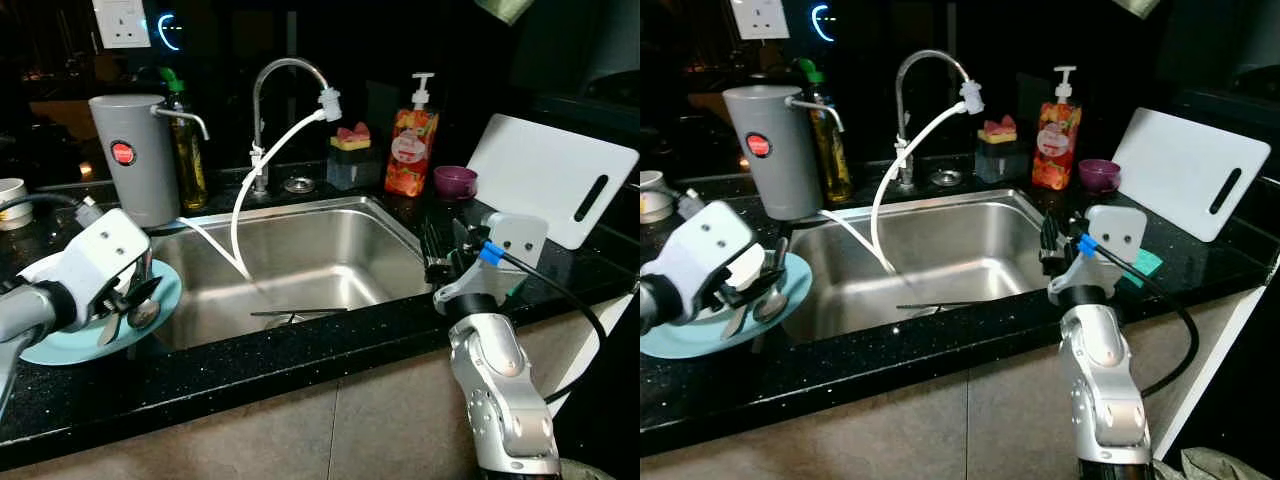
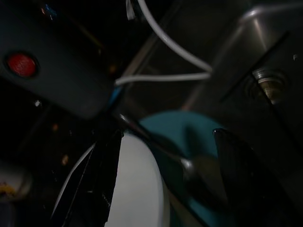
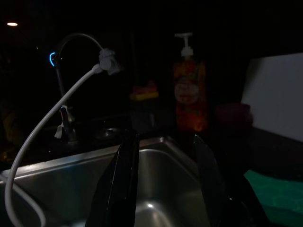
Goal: Kitchen organization
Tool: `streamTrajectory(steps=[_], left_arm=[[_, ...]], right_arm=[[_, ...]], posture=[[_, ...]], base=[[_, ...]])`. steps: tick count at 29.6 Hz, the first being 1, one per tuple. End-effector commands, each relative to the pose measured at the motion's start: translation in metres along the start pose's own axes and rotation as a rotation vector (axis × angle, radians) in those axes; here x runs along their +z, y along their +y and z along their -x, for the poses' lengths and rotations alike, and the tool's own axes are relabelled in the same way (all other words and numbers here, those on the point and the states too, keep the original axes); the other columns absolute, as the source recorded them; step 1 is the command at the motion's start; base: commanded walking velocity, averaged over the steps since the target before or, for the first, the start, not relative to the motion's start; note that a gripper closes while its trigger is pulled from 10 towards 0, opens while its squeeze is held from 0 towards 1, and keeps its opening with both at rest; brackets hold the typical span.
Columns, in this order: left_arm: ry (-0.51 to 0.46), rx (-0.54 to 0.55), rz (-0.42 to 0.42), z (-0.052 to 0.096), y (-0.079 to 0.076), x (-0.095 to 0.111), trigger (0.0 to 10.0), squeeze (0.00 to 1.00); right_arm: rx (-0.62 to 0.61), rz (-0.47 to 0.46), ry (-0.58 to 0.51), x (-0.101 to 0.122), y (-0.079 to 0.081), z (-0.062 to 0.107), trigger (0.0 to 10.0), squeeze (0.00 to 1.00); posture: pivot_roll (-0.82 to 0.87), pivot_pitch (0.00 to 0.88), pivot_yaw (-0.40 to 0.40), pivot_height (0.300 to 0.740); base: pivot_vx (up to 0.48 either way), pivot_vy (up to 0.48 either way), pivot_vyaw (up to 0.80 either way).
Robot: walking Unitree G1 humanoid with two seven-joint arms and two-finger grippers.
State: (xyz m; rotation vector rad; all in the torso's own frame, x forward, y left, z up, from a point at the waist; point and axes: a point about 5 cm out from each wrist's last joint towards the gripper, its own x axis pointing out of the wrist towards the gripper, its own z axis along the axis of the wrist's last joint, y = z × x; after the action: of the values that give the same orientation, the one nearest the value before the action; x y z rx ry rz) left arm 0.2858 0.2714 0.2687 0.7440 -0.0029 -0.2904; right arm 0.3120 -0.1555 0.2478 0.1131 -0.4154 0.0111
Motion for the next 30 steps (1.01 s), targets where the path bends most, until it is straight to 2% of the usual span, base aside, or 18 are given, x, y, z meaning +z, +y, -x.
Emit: streamTrajectory(steps=[1, 5, 11, 12, 13, 18, 19, 20, 22, 23, 24, 25, 26, 28, 30], left_arm=[[0.060, 0.028, 0.037, 0.007, 0.003, -0.014, 10.0, 0.00], [0.123, 0.095, 0.042, 0.009, 0.007, -0.025, 10.0, 0.00], [0.176, 0.123, 0.045, 0.010, 0.007, -0.040, 10.0, 0.00], [0.182, 0.128, 0.050, 0.009, 0.007, -0.043, 9.8, 0.00], [0.187, 0.124, 0.053, 0.008, 0.007, -0.046, 9.0, 0.00], [0.193, 0.100, 0.065, 0.007, 0.004, -0.048, 8.9, 0.00], [0.210, 0.089, 0.065, 0.006, 0.004, -0.052, 8.2, 0.00], [0.218, 0.083, 0.063, 0.005, 0.004, -0.054, 6.9, 0.00], [0.222, 0.080, 0.061, 0.005, 0.004, -0.055, 6.9, 0.00], [0.228, 0.076, 0.055, 0.004, 0.003, -0.056, 5.1, 0.00], [0.232, 0.074, 0.049, 0.004, 0.004, -0.057, 4.2, 0.00], [0.238, 0.076, 0.043, 0.003, 0.004, -0.058, 2.7, 0.00], [0.238, 0.076, 0.043, 0.003, 0.004, -0.058, 2.7, 0.00], [0.261, 0.081, 0.011, 0.002, 0.005, -0.061, 0.0, 0.00], [0.272, 0.079, -0.008, 0.002, 0.006, -0.062, 0.0, 0.00]], right_arm=[[0.016, -0.009, 0.019, -0.002, 0.005, 0.003, 10.0, 0.00], [0.027, -0.019, 0.028, -0.003, 0.006, 0.001, 10.0, 0.00], [0.049, -0.036, 0.036, -0.007, 0.013, -0.002, 10.0, 0.00], [0.052, -0.042, 0.035, -0.007, 0.015, -0.002, 10.0, 0.00], [0.054, -0.050, 0.035, -0.008, 0.018, -0.003, 10.0, 0.00], [0.060, -0.058, 0.031, -0.008, 0.021, -0.005, 10.0, 0.00], [0.063, -0.060, 0.027, -0.007, 0.021, -0.006, 10.0, 0.00], [0.062, -0.060, 0.024, -0.007, 0.021, -0.006, 10.0, 0.00], [0.061, -0.059, 0.023, -0.007, 0.020, -0.006, 10.0, 0.00], [0.059, -0.059, 0.021, -0.007, 0.020, -0.007, 10.0, 0.00], [0.057, -0.059, 0.020, -0.007, 0.020, -0.007, 10.0, 0.00], [0.054, -0.062, 0.018, -0.006, 0.019, -0.007, 10.0, 0.00], [0.054, -0.062, 0.018, -0.006, 0.019, -0.007, 10.0, 0.00], [0.050, -0.071, 0.012, -0.005, 0.020, -0.008, 10.0, 0.00], [0.049, -0.076, 0.010, -0.005, 0.020, -0.008, 10.0, 0.00]], posture=[[0.08, 0.024, -0.033, 0.740], [0.10, 0.034, -0.051, 0.740], [0.12, 0.032, -0.054, 0.740], [0.13, 0.027, -0.055, 0.740], [0.14, 0.021, -0.053, 0.740], [0.14, 0.015, -0.051, 0.740], [0.14, 0.015, -0.051, 0.740], [0.14, 0.009, -0.046, 0.740], [0.14, 0.009, -0.046, 0.740], [0.14, 0.002, -0.044, 0.740], [0.14, 0.002, -0.044, 0.740], [0.14, 0.002, -0.044, 0.740], [0.14, 0.002, -0.044, 0.740], [0.13, 0.000, -0.044, 0.740], [0.13, 0.000, -0.044, 0.740]], base=[[0.000, 0.000, 0.00], [0.000, 0.000, 0.00], [0.000, 0.000, 0.00], [0.000, 0.000, 0.00], [0.000, 0.000, 0.00], [0.000, 0.000, 0.00], [0.000, 0.000, 0.00], [0.000, 0.000, 0.00], [0.000, 0.000, 0.00], [0.000, 0.000, 0.00], [0.000, 0.000, 0.00], [0.000, 0.000, 0.00], [0.000, 0.000, 0.00], [0.000, 0.000, 0.00], [0.000, 0.000, 0.00]])
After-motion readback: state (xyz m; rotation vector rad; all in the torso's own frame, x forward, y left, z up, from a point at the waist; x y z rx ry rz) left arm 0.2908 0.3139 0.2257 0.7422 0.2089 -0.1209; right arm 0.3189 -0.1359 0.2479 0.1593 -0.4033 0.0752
